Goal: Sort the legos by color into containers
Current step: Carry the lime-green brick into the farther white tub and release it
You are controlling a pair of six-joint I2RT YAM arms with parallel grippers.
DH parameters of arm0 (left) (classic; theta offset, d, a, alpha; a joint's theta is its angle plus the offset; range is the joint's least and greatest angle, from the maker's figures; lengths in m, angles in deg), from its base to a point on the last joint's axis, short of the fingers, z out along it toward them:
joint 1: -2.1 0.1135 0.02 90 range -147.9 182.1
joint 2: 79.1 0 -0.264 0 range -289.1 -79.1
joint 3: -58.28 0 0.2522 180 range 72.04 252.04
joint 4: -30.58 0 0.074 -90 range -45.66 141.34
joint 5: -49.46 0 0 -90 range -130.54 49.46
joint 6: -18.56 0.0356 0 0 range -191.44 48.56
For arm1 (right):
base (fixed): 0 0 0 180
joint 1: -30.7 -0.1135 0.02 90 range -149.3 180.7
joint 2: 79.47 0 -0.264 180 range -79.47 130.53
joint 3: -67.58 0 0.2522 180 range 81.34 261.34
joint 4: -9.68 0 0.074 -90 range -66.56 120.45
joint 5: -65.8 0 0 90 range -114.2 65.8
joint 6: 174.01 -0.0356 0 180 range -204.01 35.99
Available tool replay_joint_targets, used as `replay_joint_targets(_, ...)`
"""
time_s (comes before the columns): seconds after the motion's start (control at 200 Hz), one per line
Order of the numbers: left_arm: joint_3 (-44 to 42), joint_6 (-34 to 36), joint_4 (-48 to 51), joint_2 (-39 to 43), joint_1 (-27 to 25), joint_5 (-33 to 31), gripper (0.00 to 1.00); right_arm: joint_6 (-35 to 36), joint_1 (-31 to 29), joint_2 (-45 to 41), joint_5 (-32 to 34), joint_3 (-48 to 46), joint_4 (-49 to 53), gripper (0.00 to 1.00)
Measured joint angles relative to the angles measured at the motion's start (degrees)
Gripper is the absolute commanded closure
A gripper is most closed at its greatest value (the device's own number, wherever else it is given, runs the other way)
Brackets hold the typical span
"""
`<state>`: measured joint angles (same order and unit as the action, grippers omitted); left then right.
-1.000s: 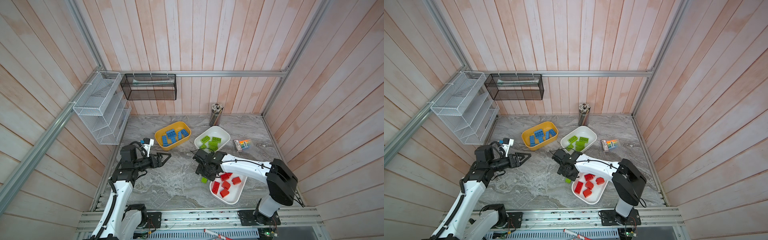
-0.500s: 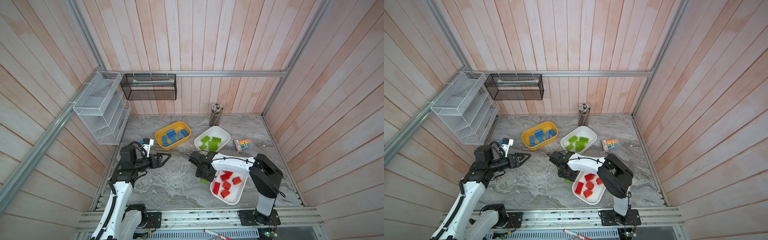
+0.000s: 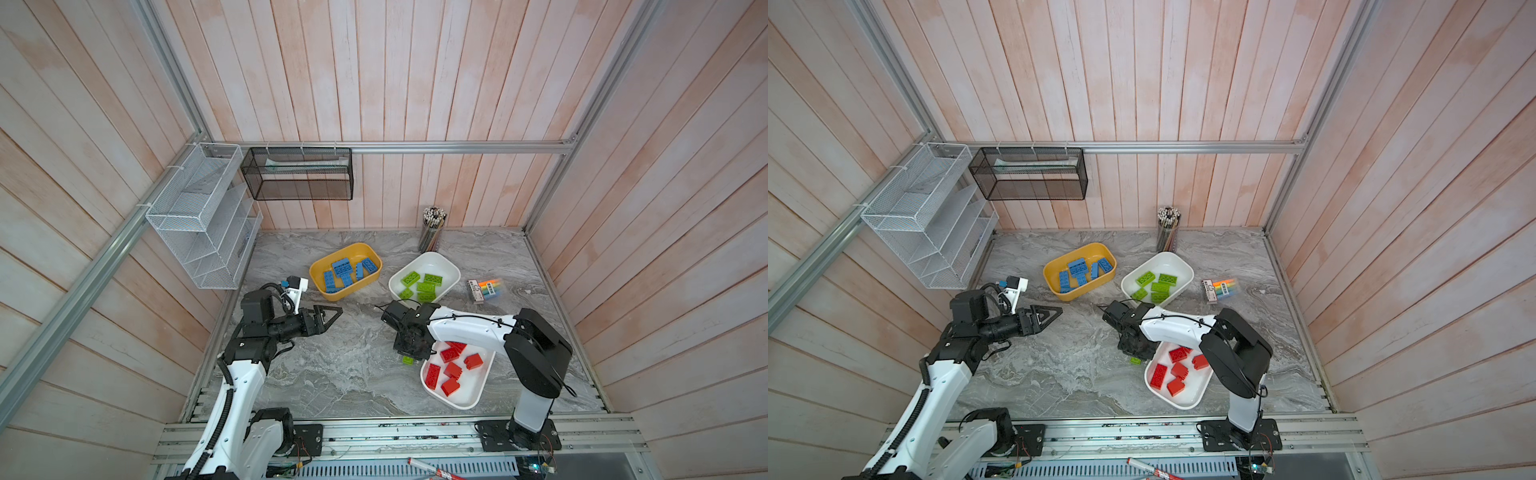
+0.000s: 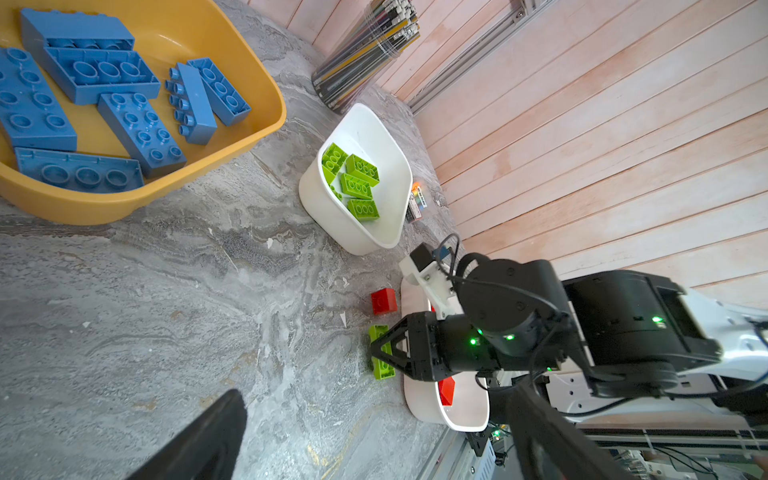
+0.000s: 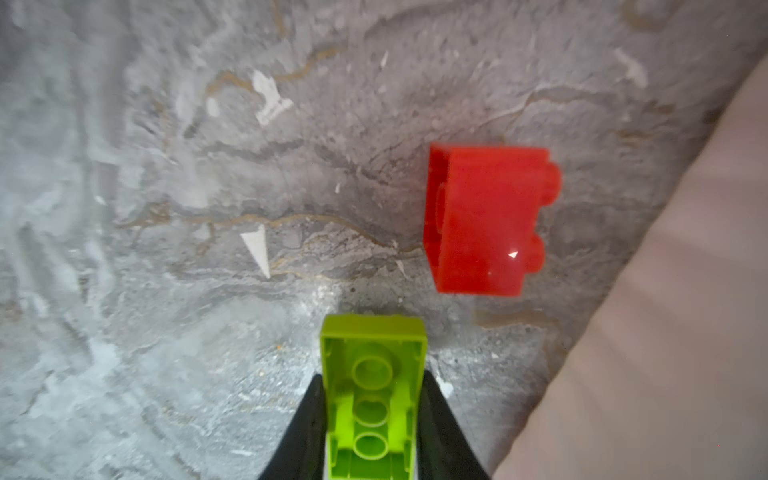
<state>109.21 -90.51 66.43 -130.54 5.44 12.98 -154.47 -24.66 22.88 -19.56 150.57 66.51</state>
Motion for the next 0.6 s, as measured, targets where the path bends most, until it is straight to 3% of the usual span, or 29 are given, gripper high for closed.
replay_joint_targets(0.215,0.07,-0.13,0.00,-0.04,0.00,0.04,0.00,4.39,3.61,-5.57,4.94,9.60,5.14,0.80)
replay_joint_targets(0.415,0.66,-1.66,-0.70,-0.02,0.00,0.79,0.00,12.22,15.50,-7.89,10.40,13.11,3.23,0.79)
replay_joint_targets(0.6,0.66,-4.04,-2.43,0.13,0.00,2.21,0.00,18.80,25.14,-2.49,8.11,15.15,-3.54,0.78)
